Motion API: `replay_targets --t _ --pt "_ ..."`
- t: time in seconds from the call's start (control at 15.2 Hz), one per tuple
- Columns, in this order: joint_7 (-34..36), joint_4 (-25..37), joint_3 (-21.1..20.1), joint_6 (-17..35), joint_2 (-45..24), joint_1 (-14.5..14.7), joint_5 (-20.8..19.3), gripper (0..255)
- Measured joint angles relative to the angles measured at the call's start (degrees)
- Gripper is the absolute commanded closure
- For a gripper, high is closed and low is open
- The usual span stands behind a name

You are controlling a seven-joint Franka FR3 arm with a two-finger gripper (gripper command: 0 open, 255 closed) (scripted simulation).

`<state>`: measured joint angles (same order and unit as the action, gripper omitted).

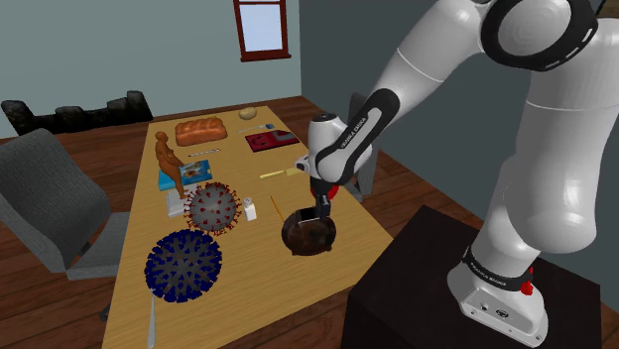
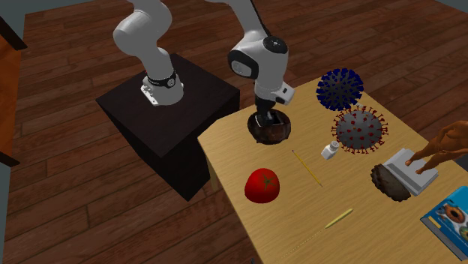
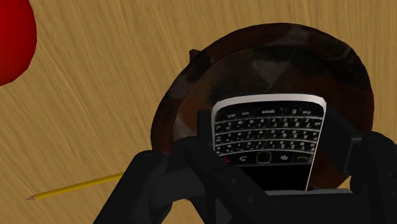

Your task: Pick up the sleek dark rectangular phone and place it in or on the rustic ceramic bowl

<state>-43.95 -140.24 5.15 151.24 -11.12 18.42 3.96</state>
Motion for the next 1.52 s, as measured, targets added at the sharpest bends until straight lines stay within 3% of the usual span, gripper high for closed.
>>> replay_targets --t 0.59,0.66,1.06,1.32,1.52 --pt "-0.6 0.1 -0.3 2.6 -2.7 -0.2 0.7 255" --pt "-0.6 0.1 -0.3 2.6 -2.7 -0.2 0.7 0" --pt "-0.6 0.1 -0.3 2.6 -2.7 -0.2 0.7 0" --pt "0.3 0.0 0.4 -3.0 3.1 0.0 -0.7 0" --pt "0.6 0.2 0.5 -4.4 4.3 0.1 -1.1 0"
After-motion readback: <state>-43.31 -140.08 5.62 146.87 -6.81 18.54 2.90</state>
